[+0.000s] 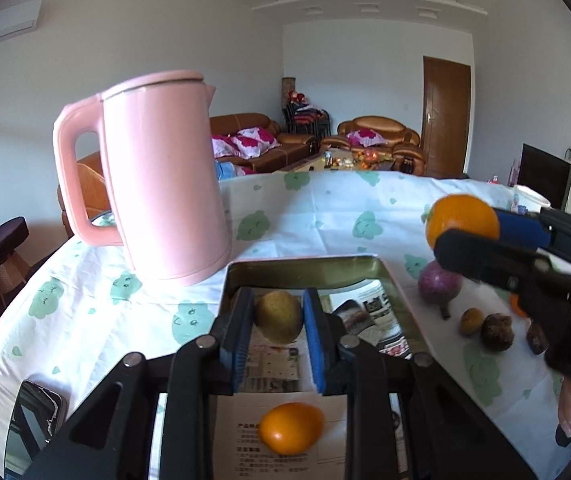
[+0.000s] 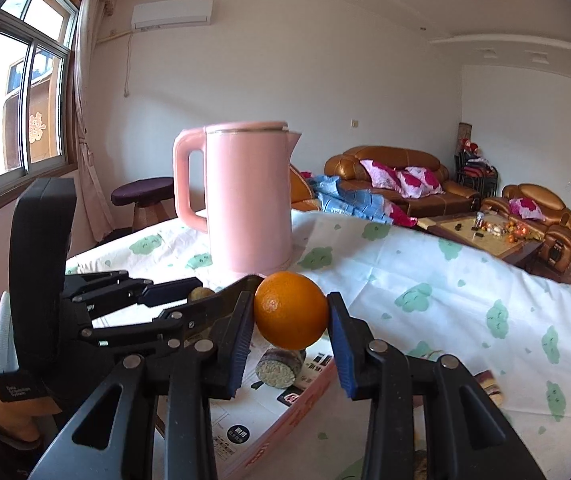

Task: Organize fruits
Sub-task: 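Carry the yellow fruit and the orange over the open tin with both grippers, then open both grippers to drop the yellow fruit and orange into the tin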

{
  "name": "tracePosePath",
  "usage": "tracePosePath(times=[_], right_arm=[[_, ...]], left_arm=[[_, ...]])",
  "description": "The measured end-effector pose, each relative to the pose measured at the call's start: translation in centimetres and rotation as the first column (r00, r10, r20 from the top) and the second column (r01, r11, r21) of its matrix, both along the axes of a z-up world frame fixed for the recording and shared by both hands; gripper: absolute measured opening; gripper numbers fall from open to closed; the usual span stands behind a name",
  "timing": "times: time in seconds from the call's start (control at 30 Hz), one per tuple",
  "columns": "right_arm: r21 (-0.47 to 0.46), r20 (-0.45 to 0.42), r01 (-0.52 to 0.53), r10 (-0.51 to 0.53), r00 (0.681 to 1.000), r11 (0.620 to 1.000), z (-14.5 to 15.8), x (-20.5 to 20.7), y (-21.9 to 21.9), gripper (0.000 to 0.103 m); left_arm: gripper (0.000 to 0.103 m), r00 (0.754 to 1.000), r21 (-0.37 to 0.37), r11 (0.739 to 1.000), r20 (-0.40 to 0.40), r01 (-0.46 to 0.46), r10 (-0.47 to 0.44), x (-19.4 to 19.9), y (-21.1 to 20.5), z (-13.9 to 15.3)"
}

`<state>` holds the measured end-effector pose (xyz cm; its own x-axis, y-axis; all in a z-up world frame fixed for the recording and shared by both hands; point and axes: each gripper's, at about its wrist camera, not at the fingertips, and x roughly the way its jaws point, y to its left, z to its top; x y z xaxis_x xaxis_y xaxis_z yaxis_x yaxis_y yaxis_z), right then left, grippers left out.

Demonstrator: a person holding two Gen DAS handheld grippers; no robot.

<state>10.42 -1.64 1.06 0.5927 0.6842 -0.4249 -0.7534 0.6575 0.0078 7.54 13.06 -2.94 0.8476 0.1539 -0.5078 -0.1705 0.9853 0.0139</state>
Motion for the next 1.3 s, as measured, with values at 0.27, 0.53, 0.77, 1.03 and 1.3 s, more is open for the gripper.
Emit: tracePosePath(times=[0.27,0.53,0.77,1.03,1.3], right_arm=[[-0.027,-0.042,-0.016,0.015,0.999,1.0,-1.8,0.3,1.4,0.039],[-0.055,-0.066,-0.041,0.037,0.997,0.998,-3.0,0.3,2.5,0.039],[-0.102,-0.098,-0.047,0.036,0.995,0.994,-4.4,0.4,3.0,0.039],[-0.135,-0.127,-0.048,0.031,0.991,0.99,-5.2,0.9,3.4,0.039],[-0.171,-0.163,-0.051,0.023,0.986,0.984,-5.8,1.3,3.8,0.039]], left_arm=[[0.026,0.999,0.011,1.0,-0.035,-0.021,0.022,0.5,0.8,-0.9],[0.026,0.999,0.016,1.0,-0.044,-0.02,0.02,0.5,0.8,-1.1],[0.026,0.998,0.022,1.0,-0.064,0.006,-0.005,0.7,0.3,-1.6],[0.026,0.995,0.017,1.0,-0.1,0.022,-0.02,1.2,0.1,-2.1],[0.026,0.989,0.016,0.999,-0.148,0.03,-0.027,1.7,0.1,-2.7]])
